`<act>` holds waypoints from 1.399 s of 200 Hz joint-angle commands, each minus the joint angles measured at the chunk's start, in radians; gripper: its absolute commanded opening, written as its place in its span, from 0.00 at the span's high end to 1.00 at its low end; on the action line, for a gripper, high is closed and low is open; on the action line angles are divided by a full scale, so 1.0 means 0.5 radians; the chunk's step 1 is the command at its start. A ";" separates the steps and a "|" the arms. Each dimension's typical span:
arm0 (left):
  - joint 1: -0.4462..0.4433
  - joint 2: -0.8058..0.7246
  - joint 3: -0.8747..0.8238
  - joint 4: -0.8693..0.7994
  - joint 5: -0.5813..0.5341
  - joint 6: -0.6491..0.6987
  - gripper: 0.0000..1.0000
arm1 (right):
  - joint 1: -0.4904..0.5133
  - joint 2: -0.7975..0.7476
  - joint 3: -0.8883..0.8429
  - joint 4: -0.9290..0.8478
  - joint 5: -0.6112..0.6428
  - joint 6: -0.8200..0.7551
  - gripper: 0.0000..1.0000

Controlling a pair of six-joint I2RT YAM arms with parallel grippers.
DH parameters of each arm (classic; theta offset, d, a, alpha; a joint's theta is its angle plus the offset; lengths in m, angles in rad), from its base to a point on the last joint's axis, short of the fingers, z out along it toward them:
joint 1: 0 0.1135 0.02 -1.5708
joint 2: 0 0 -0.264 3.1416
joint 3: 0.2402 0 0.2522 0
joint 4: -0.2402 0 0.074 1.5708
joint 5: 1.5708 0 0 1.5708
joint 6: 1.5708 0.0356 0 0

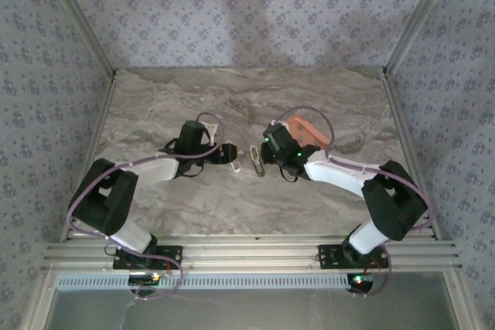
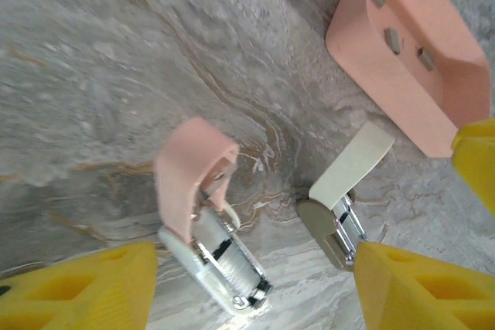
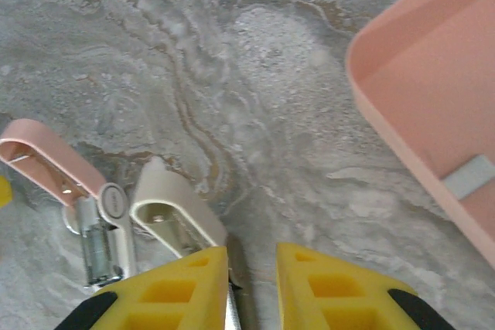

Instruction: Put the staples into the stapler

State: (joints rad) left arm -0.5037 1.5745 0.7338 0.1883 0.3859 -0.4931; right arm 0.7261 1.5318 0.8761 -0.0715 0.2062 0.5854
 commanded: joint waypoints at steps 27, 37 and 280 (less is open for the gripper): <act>-0.026 0.067 0.089 -0.167 -0.153 -0.092 0.29 | -0.088 -0.144 -0.171 0.180 -0.038 -0.124 0.77; -0.024 0.069 0.106 -0.196 -0.200 -0.045 0.28 | -0.102 -0.157 -0.198 0.189 -0.054 -0.136 0.77; 0.145 0.403 0.472 -0.028 0.596 0.694 0.39 | -0.165 -0.298 -0.352 0.297 -0.114 -0.224 0.77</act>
State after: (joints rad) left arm -0.4381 1.8198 0.9730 0.1608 0.6170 -0.1936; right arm 0.6491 1.3899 0.6979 0.0612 0.1596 0.4877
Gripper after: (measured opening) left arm 0.614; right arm 0.227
